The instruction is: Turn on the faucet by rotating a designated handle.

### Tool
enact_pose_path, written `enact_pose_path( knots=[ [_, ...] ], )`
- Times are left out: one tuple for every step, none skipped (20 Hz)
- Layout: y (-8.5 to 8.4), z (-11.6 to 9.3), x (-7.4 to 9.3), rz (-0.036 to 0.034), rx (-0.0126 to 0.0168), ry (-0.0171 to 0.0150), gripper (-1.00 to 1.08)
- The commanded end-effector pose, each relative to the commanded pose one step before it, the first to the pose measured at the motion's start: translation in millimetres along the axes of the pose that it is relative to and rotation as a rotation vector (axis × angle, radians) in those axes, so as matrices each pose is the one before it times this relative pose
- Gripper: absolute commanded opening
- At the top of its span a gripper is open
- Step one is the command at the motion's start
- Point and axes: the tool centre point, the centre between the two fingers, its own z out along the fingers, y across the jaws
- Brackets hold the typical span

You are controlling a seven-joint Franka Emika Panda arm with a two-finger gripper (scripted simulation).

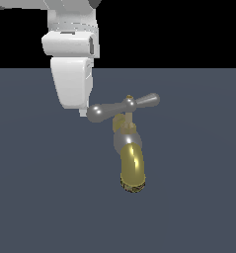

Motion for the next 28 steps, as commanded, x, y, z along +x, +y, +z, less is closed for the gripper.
enact_pose_path(
  knots=[
    [6.73, -0.11, 8.14, 0.00759, -0.00212, 0.00123, -1.0],
    [2.62, -0.06, 1.97, 0.0, 0.0, 0.0, -1.0],
    [2.63, -0.06, 1.98, 0.0, 0.0, 0.0, -1.0],
    [2.56, 0.11, 2.21, 0.00056, -0.00037, 0.00015, -1.0],
    [2.66, -0.06, 2.0, 0.0, 0.0, 0.0, -1.0],
    [2.67, -0.06, 2.01, 0.0, 0.0, 0.0, -1.0],
    [2.6, 0.11, 2.23, 0.00056, -0.00038, 0.00015, -1.0],
    [2.69, -0.06, 2.03, 0.0, 0.0, 0.0, -1.0],
    [2.7, -0.06, 2.04, 0.0, 0.0, 0.0, -1.0],
    [2.63, 0.11, 2.26, 0.00055, -0.00039, 0.00015, -1.0],
    [2.73, -0.06, 2.06, 0.0, 0.0, 0.0, -1.0],
    [2.74, -0.06, 2.08, 0.0, 0.0, 0.0, -1.0],
    [2.68, 0.11, 2.28, 0.00054, -0.0004, 0.00016, -1.0],
    [2.77, -0.06, 2.1, 0.0, 0.0, 0.0, -1.0],
    [2.79, -0.06, 2.11, 0.0, 0.0, 0.0, -1.0],
    [2.72, 0.11, 2.31, 0.00053, -0.00041, 0.00017, -1.0],
    [2.81, -0.06, 2.14, 0.0, 0.0, 0.0, -1.0],
    [2.83, -0.06, 2.15, 0.0, 0.0, 0.0, -1.0],
    [2.76, 0.1, 2.34, 0.00051, -0.00042, 0.00019, -1.0],
    [2.86, -0.07, 2.18, 0.0, 0.0, 0.0, -1.0],
    [2.87, -0.07, 2.2, 0.0, 0.0, 0.0, -1.0],
    [2.81, 0.1, 2.36, 0.00049, -0.00043, 0.00023, -1.0],
    [2.9, -0.07, 2.24, 0.0, 0.0, 0.0, -1.0],
    [2.91, -0.08, 2.26, 0.0, 0.0, 0.0, -1.0],
    [2.85, 0.07, 2.4, 0.00044, -0.00043, 0.00031, -1.0],
    [0.0, 0.0, 0.0, 0.0, 0.0, 0.0, -1.0],
    [-3.84, 0.05, -9.82, -0.01947, 0.0003, 0.00116, -1.0],
    [0.68, 0.0, 5.27, 0.00097, -0.00003, -0.00006, -1.0]
  ],
)
